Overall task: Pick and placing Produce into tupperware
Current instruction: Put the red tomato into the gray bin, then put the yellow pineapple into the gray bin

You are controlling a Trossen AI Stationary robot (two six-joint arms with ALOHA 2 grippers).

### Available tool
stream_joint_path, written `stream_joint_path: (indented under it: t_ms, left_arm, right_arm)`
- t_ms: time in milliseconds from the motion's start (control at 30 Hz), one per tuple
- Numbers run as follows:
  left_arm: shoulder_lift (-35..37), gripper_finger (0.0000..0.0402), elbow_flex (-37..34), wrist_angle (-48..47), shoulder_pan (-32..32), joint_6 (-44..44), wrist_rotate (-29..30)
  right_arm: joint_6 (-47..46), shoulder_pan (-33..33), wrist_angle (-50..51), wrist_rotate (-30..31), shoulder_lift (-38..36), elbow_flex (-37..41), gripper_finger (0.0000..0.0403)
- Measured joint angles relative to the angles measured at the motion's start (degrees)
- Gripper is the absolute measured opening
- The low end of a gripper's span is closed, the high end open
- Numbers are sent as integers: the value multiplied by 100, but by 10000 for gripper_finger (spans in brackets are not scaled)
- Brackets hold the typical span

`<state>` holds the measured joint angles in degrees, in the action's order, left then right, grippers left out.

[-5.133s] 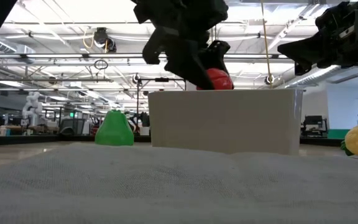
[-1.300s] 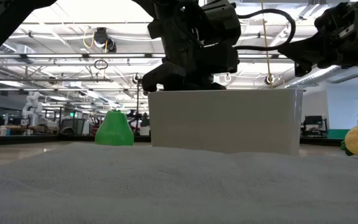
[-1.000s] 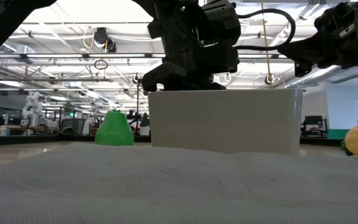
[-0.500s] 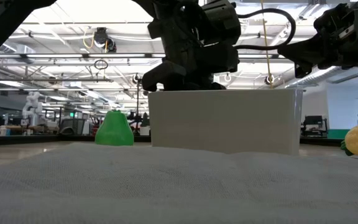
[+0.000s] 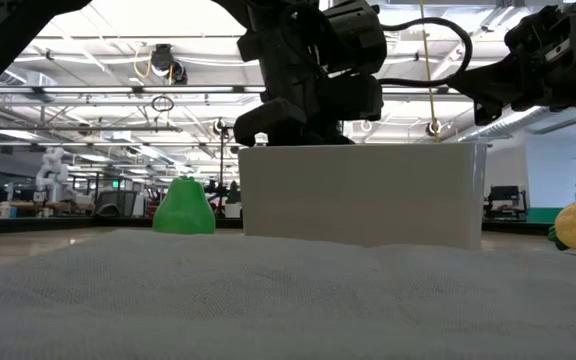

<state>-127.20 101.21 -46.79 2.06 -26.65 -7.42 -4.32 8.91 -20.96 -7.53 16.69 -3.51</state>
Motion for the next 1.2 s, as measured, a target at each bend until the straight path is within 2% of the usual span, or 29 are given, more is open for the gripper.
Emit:
stream_joint_path:
  t_ms: [200,467,667,1033,1200]
  left_arm:
    - [0,280,0,16,6,133,49]
    - [0,281,0,40,7,558,480]
    - [0,283,2,-1,7,780,497]
    - [0,351,2,-30,63,895,552]
    - [0,357,145,-129,151,708,791]
  right_arm:
    - [-61,0,-2,0,0,-1,0]
    - [-61,0,-2,0,1,-2,0]
    - [-61,-1,-13,0,1,-2,0]
    - [-61,0,-23,0,2,0,0]
    - [-61,0,-22,0,0,-1,0]
